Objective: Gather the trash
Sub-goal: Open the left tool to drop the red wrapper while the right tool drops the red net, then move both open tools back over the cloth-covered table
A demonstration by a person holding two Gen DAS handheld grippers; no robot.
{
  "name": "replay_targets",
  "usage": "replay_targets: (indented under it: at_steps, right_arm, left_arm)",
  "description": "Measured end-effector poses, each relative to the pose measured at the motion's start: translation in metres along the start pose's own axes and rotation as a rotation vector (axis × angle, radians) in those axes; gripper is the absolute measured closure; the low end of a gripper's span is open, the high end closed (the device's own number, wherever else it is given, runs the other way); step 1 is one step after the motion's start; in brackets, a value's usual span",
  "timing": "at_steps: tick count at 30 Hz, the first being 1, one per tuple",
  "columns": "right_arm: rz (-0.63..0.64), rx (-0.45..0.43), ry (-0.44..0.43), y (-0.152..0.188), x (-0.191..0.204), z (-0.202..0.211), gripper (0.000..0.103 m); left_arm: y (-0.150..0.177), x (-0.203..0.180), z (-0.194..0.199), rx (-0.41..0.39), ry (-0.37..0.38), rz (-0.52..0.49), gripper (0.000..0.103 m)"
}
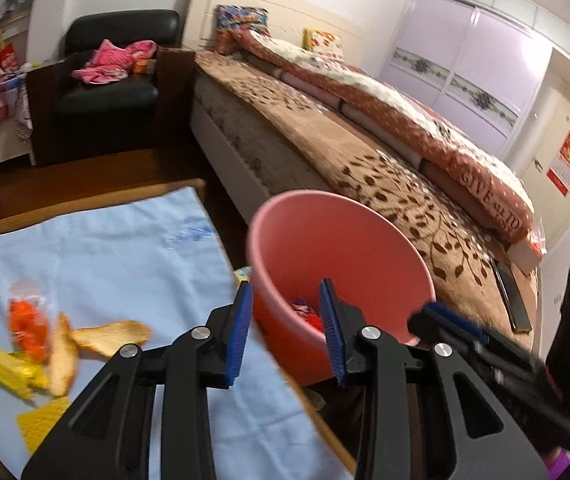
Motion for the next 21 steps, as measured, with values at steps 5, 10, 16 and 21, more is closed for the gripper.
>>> replay_targets:
  at_steps: [5,10,16,21]
  right_arm:
    - [0.093,0.091,-0.030,0.033,0.041,-0.014,0.071]
    - [0.115,0.133,-0.061,0.047,0.056,-0.018,0.071]
    - [0.088,0.194,-0.021,0.063,0.045,-0.034,0.072]
    - [0.165,0.209,0.019,0.080,0.046,-0.047,0.072]
  left_arm:
    - [0.003,0.029,0.023,-0.040,-0.020,0.046,0.069]
    - [0.012,0.049,0.047,-0.091,-0.039,0.057,0.069]
    - [0.022,0.071,0.070,-0.125,-0.047,0.075,0.069]
    - [0.028,0.090,0.086,-0.148,-0.076,0.096,0.069]
Point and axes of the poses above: each gripper's, at about its wrist camera, not at the fingertips, and z roughly against the way its jaws point, x to its left, y to its underside, the point moved 1 cm from there along -z, roughly the way its jaws point, and after that the axes turned 12 degrees about -y, right-handed, at the moved point
